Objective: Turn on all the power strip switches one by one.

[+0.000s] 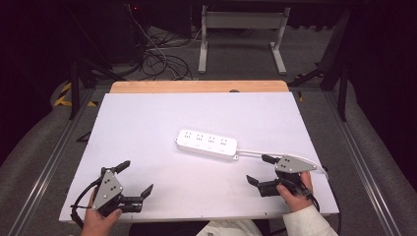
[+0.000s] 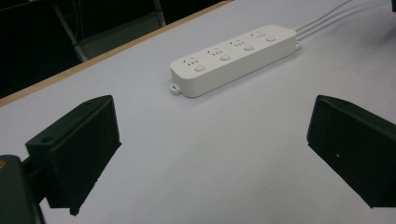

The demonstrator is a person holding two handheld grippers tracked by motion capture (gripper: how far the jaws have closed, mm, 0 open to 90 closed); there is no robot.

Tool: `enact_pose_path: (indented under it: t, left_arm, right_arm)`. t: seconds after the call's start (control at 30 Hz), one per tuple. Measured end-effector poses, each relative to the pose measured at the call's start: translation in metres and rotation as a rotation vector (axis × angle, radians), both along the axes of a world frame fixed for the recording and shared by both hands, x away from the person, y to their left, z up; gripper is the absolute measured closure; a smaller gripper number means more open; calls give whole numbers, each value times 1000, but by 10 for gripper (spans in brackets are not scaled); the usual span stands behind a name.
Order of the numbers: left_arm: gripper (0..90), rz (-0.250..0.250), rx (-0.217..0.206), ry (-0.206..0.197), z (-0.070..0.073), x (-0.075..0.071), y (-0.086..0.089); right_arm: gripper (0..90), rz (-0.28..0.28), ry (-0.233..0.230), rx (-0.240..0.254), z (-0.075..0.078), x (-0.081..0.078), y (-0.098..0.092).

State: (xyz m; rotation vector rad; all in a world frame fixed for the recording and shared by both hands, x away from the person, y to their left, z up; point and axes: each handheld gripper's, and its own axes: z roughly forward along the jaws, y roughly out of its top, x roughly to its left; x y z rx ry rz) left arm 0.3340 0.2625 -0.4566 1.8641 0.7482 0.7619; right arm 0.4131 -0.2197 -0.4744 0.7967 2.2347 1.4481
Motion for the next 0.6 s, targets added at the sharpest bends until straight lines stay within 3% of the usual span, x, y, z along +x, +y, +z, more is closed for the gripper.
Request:
enact_pose_path:
  t: [0.33,0.6]
  left_arm:
    - [29,9,3,-8,0,1,-4]
    - [26,21,-7,-25,0,3,0]
  right_arm:
    - [93,-64,1,-3,-4,4,-12]
    - [94,9,-35,-33,-6,2,-6]
